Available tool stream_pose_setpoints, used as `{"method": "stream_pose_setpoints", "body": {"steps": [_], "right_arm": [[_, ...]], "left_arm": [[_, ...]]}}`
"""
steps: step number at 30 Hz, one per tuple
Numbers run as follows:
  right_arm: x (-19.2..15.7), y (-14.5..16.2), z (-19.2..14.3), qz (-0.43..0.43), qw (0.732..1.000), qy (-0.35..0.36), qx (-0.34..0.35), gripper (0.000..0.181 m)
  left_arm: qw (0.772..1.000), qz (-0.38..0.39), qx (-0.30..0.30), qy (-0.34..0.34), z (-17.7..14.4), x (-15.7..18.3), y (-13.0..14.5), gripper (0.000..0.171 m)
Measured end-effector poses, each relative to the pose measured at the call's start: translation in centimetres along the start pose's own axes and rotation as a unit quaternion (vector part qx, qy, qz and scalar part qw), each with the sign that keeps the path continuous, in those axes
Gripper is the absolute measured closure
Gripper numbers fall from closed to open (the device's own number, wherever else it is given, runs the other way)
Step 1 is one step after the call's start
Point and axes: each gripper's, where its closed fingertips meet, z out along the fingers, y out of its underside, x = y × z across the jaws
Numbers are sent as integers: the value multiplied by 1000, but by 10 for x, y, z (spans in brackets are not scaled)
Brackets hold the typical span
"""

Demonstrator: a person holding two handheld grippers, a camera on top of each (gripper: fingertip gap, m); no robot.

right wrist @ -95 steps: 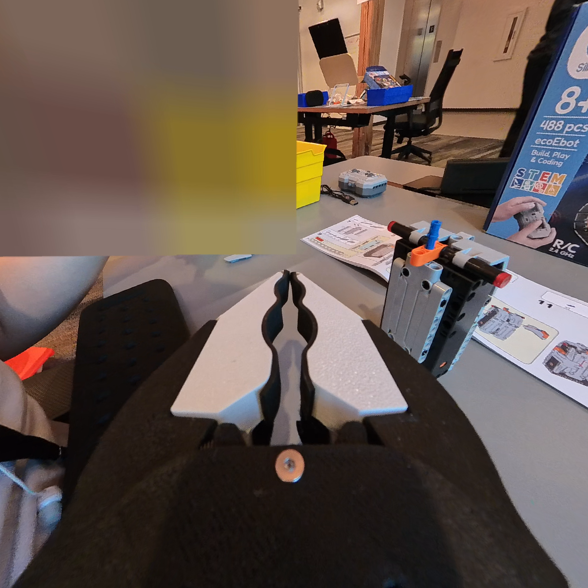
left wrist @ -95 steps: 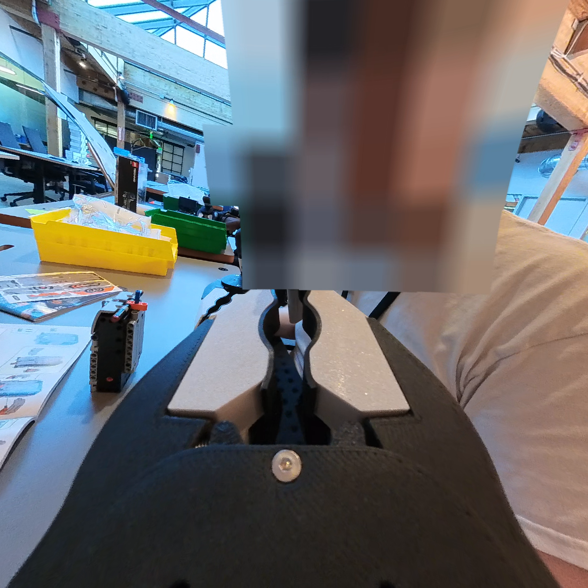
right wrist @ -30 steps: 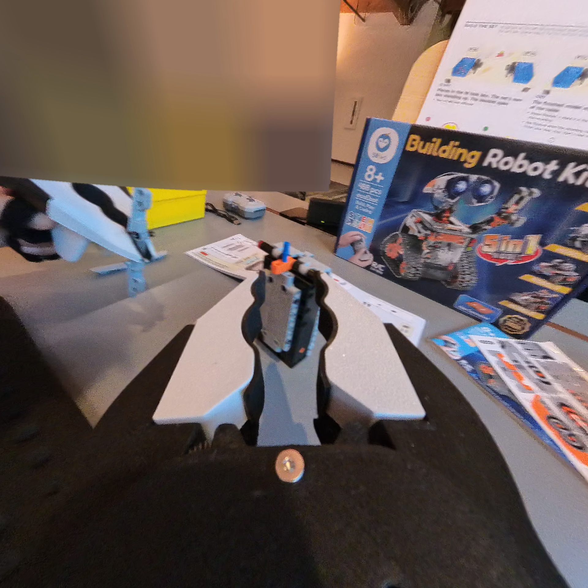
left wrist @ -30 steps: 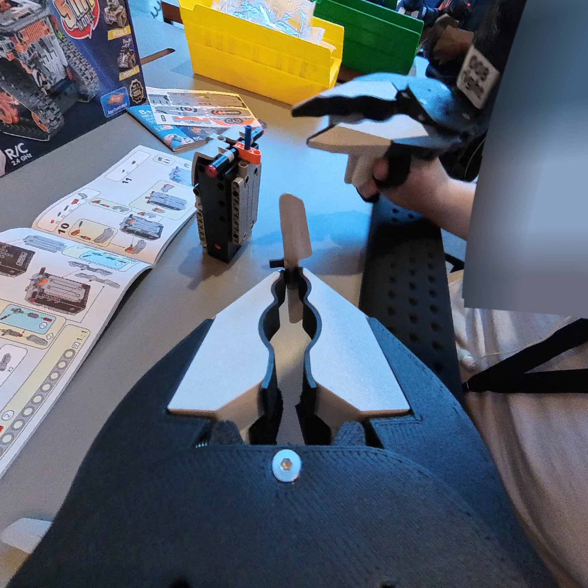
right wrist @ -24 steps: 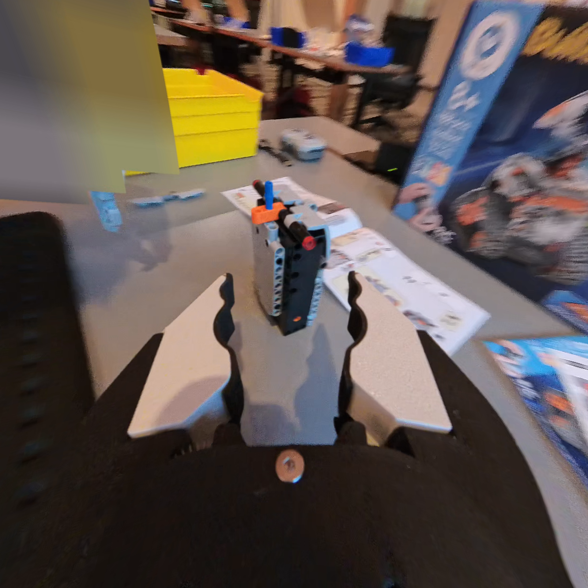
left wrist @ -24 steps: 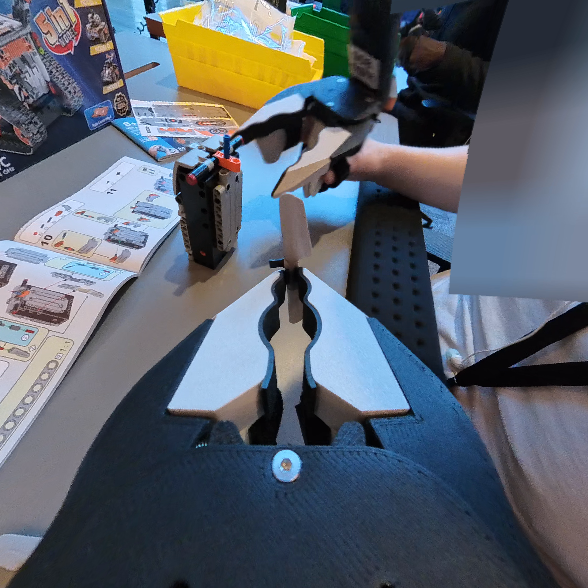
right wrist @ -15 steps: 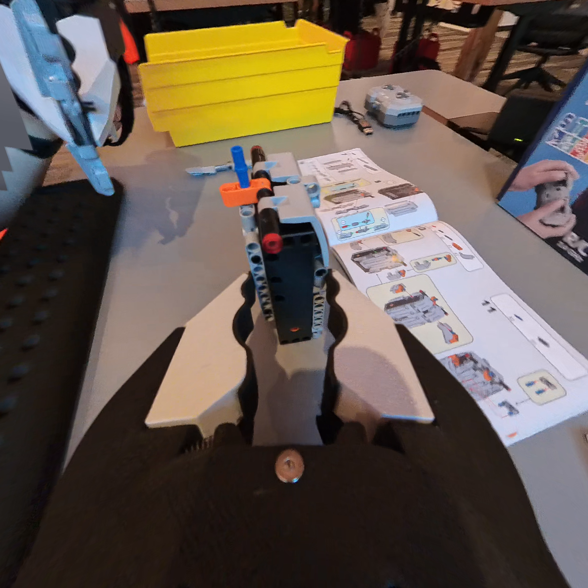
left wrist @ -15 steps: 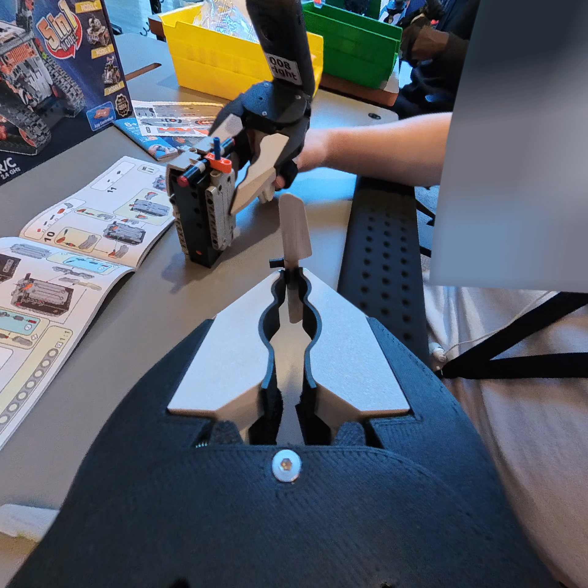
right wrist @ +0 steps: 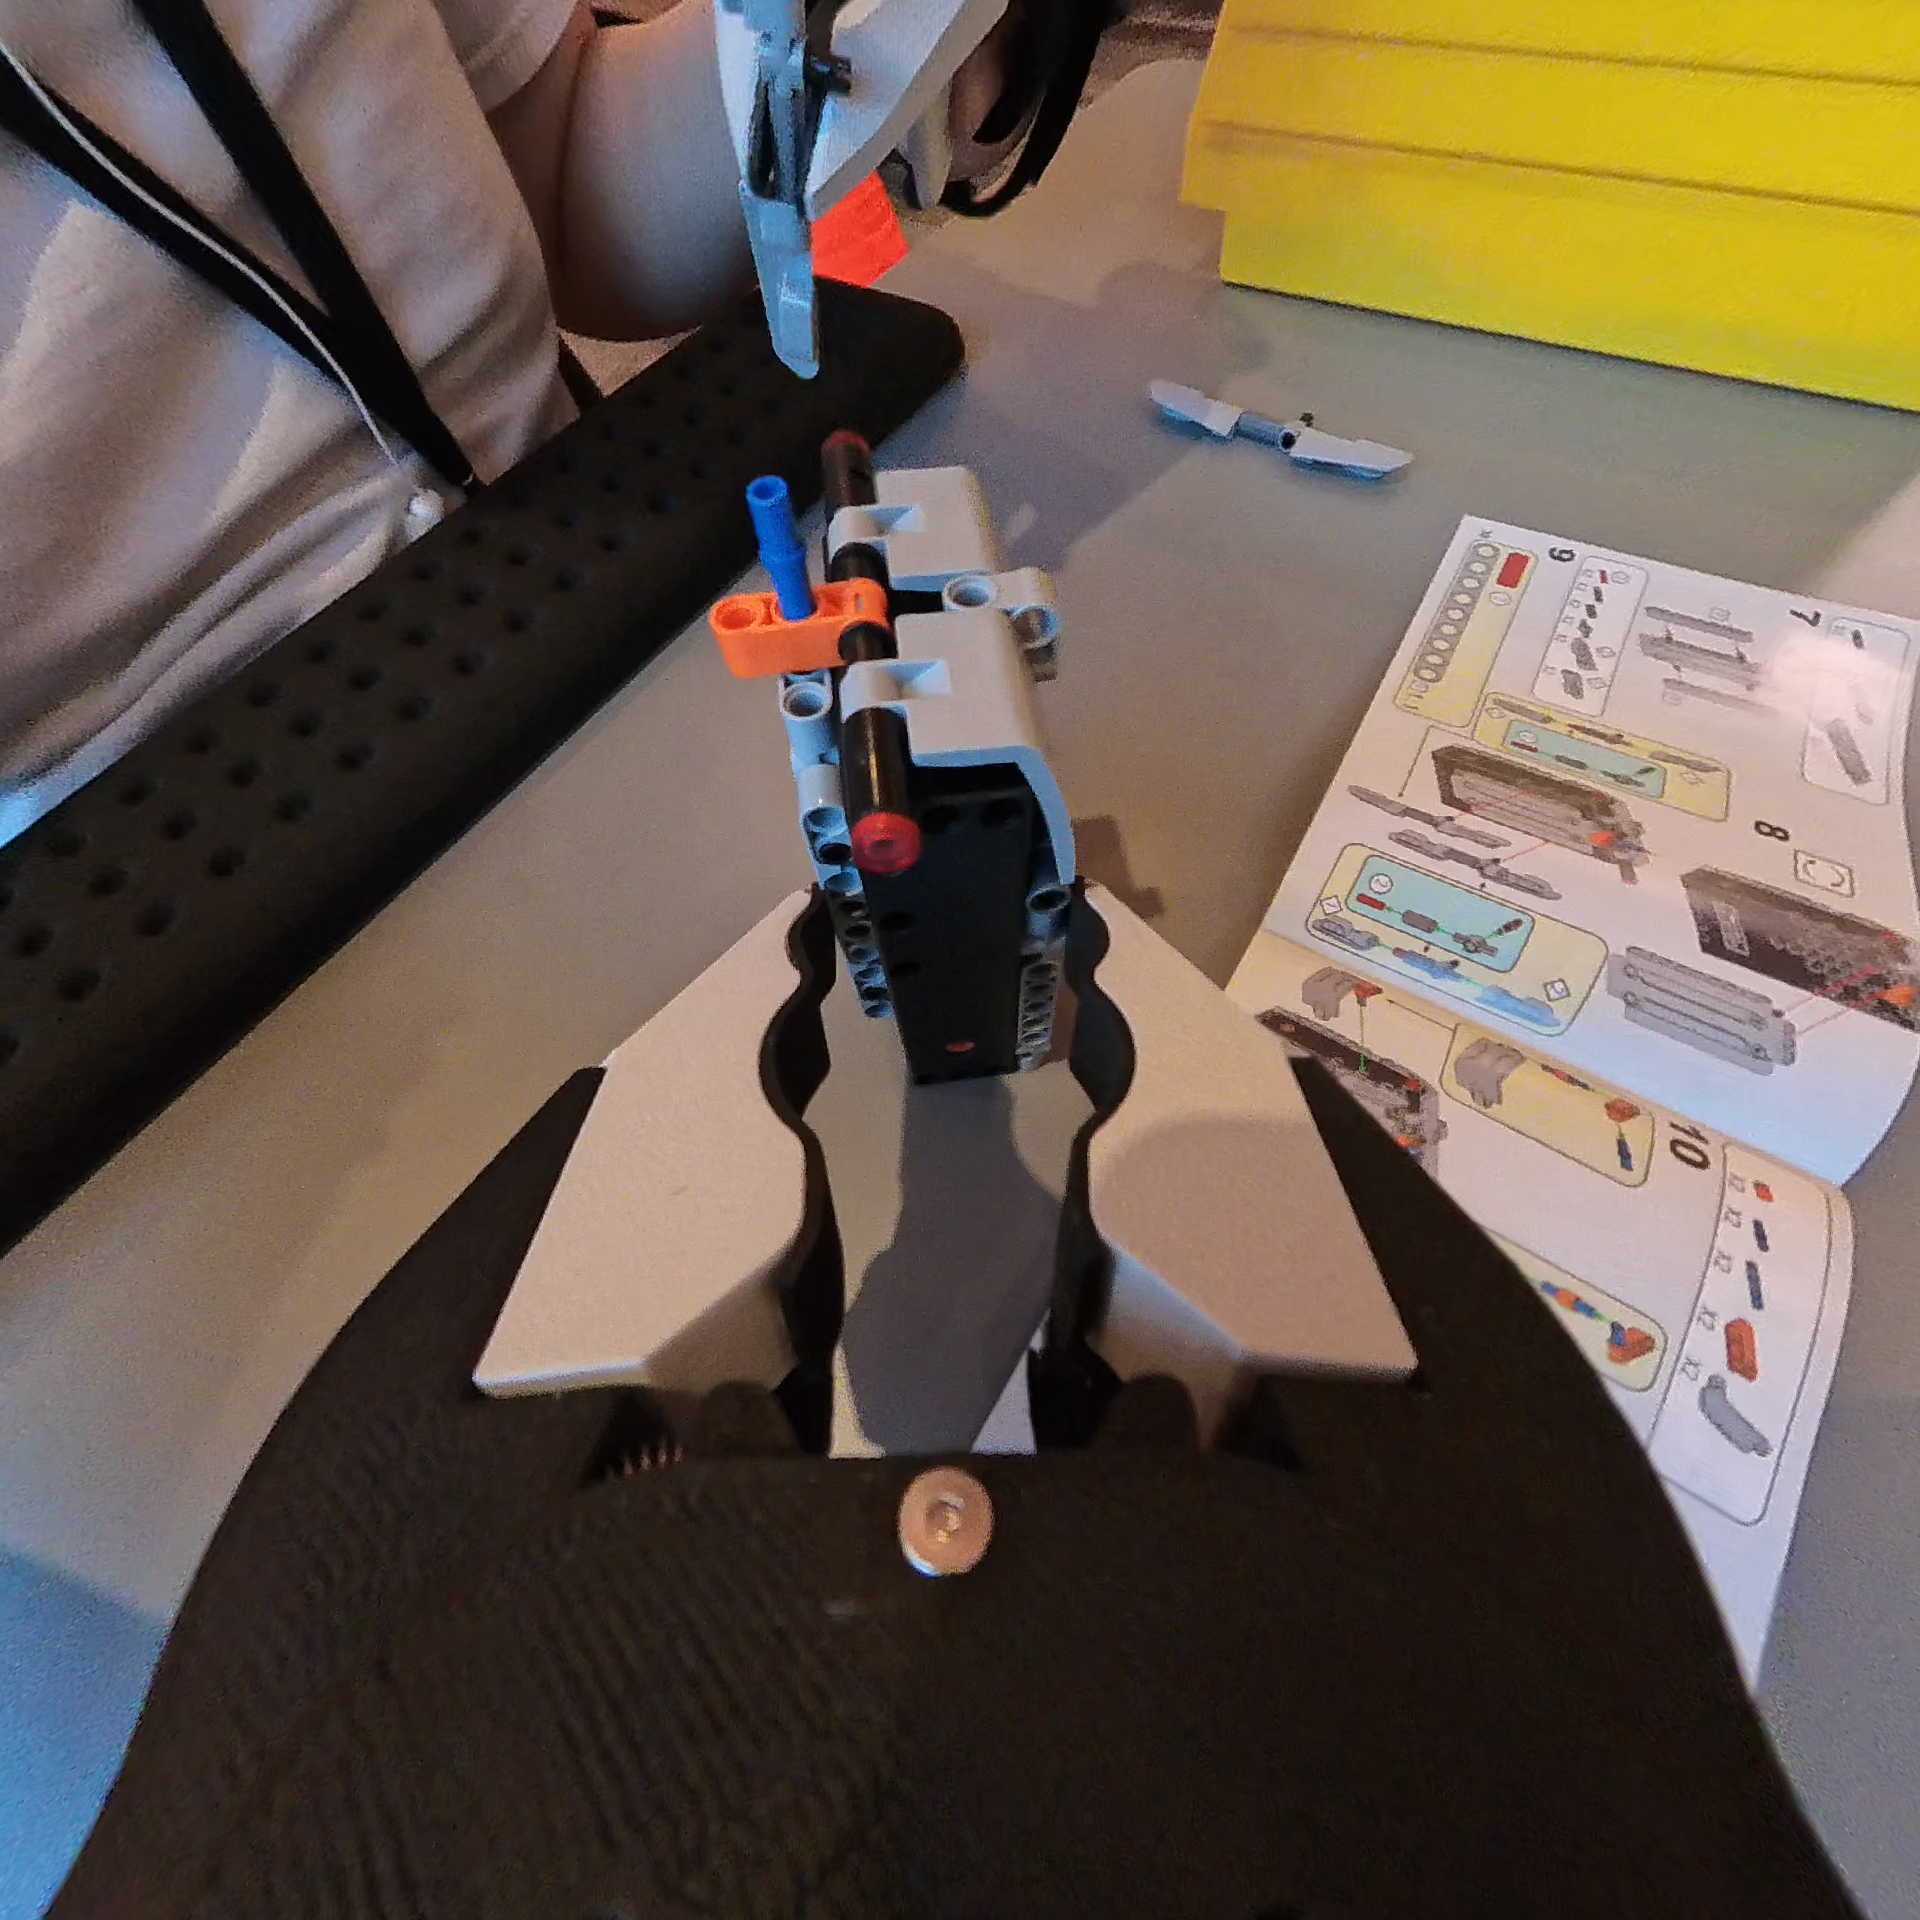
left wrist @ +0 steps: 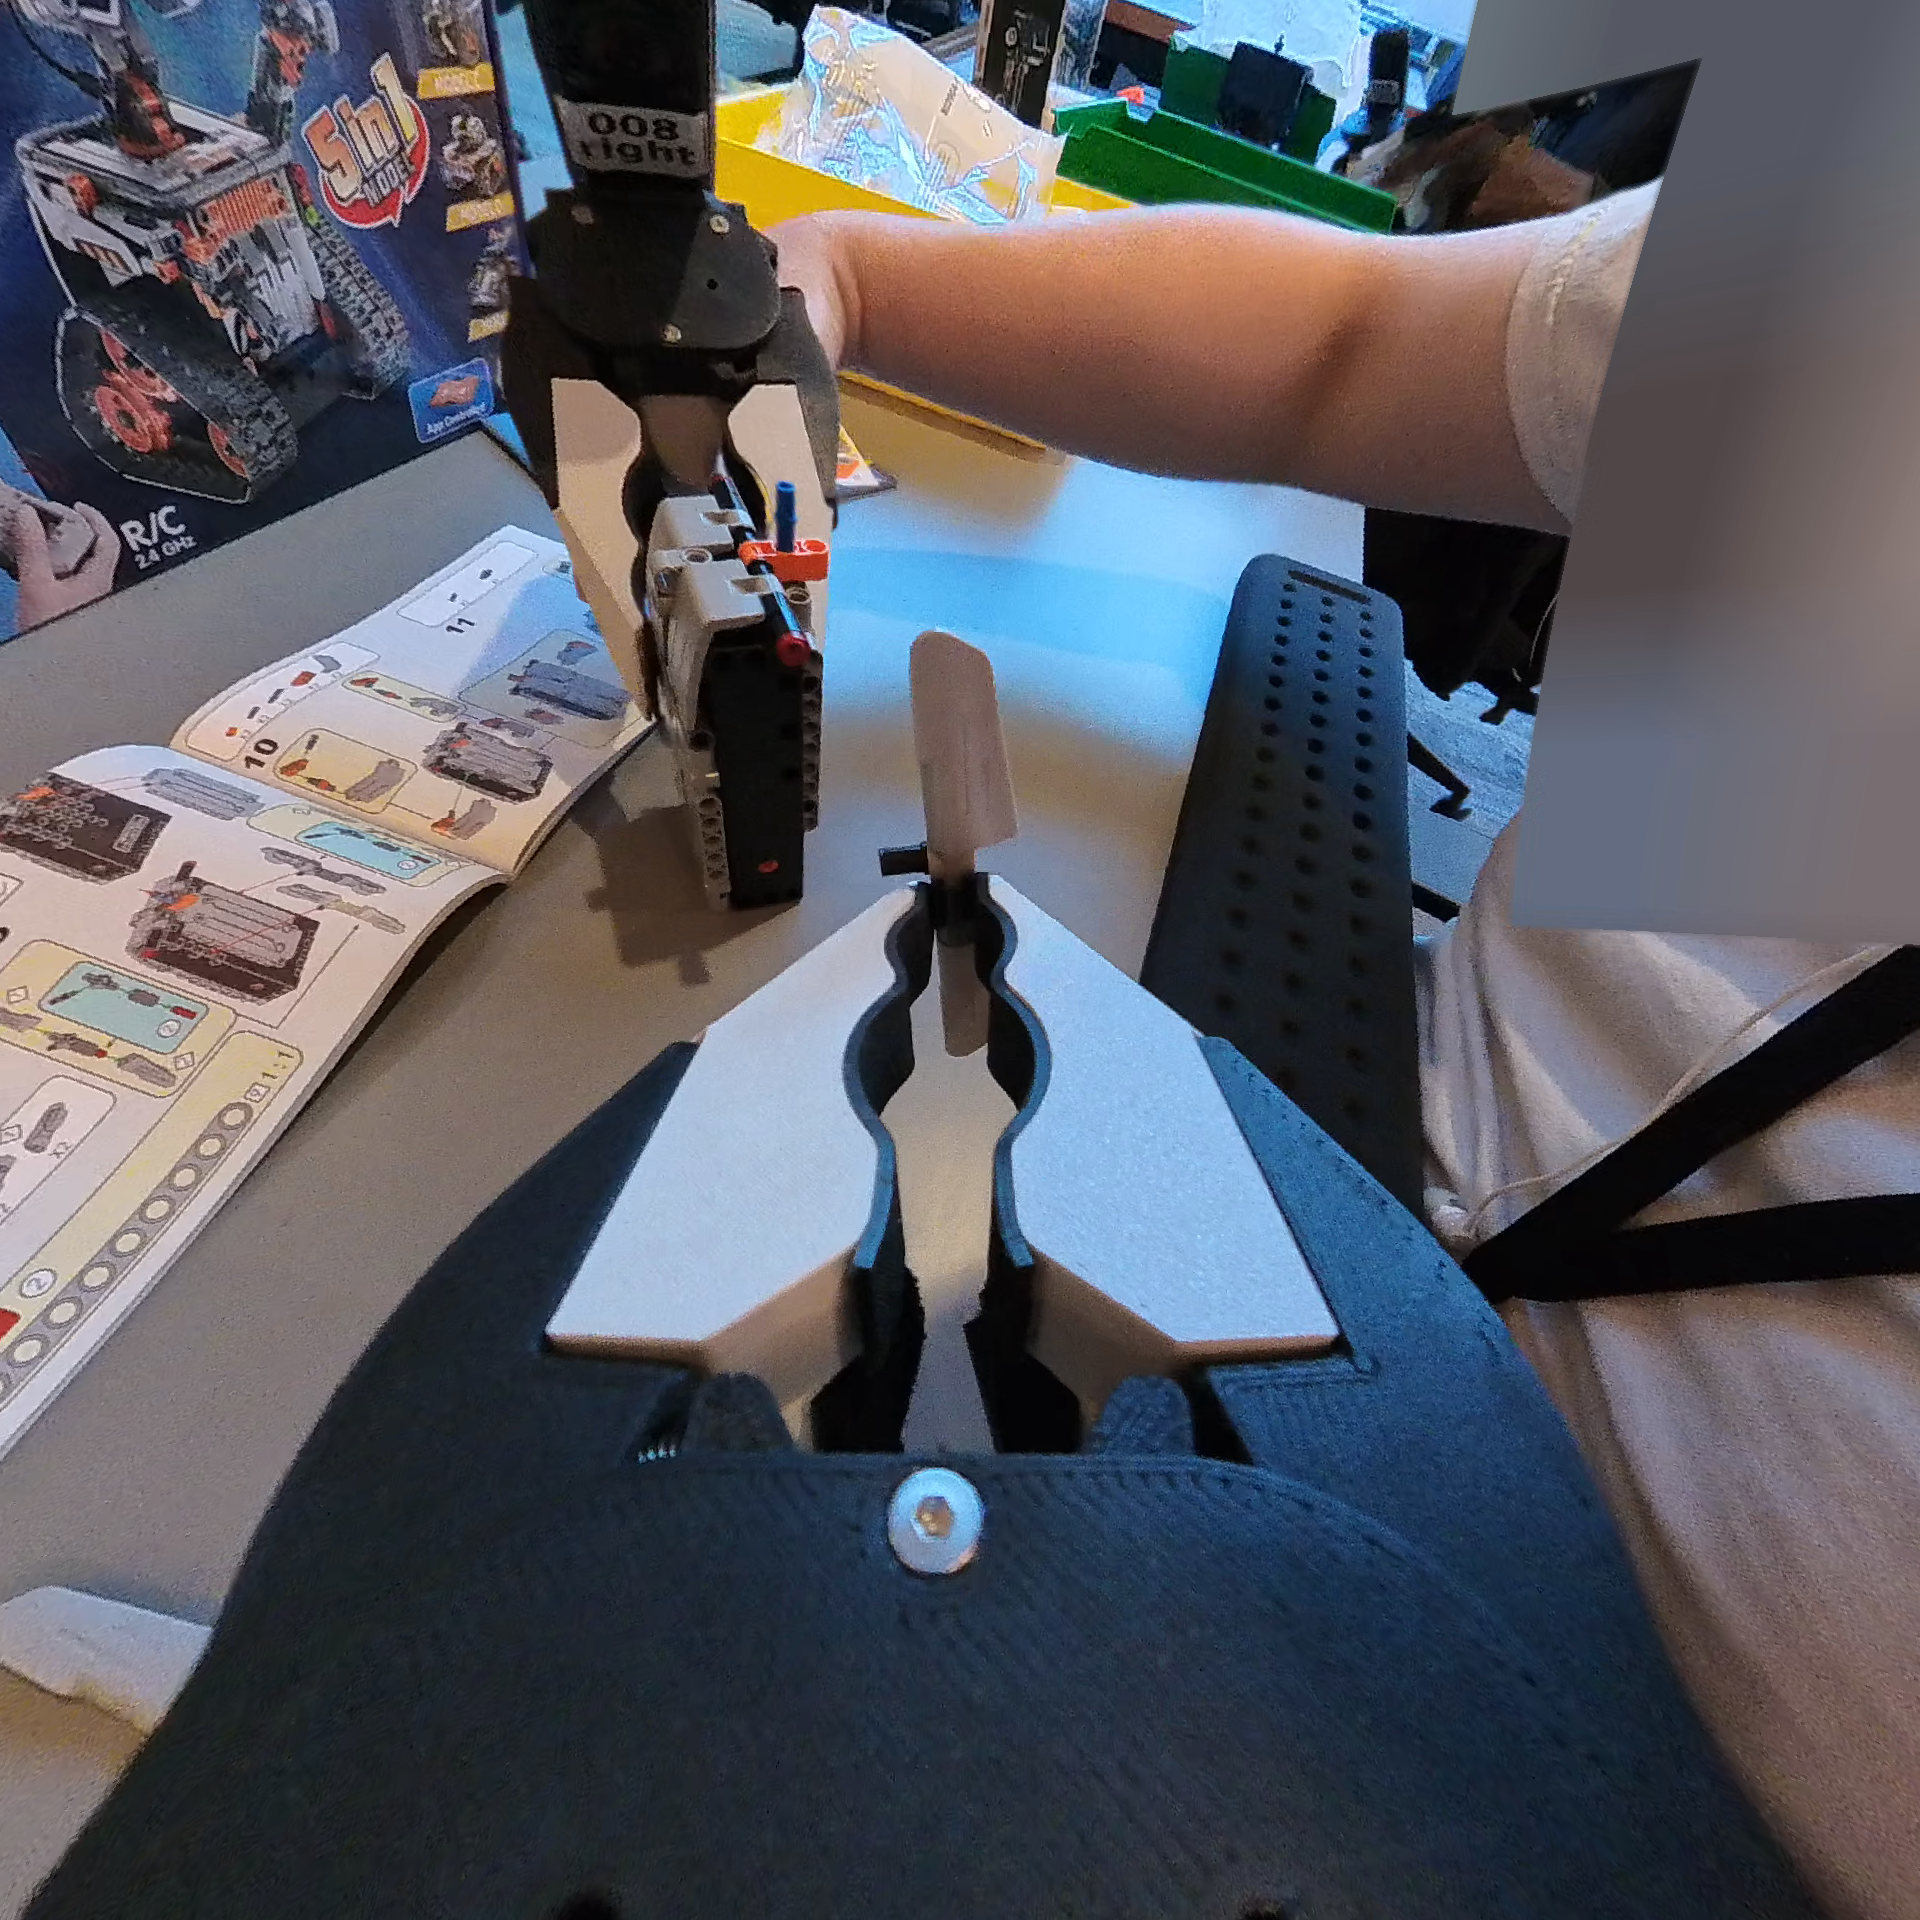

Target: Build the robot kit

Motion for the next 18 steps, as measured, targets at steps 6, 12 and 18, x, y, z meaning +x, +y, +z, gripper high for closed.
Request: {"method": "stream_pose_setpoints", "body": {"steps": [6, 12, 18], "right_arm": [[-4, 2, 0, -2, 1000, -2, -11, 137], [-1, 6, -1, 4, 1000, 5, -23, 136], [-2, 10, -2, 13, 999, 23, -30, 121]], "left_arm": [[1000, -5, -8, 8, 4, -1, 0, 167], [1000, 3, -11, 15, 9, 3, -4, 166], [1000, 4, -17, 10, 9, 5, -1, 166]]}}
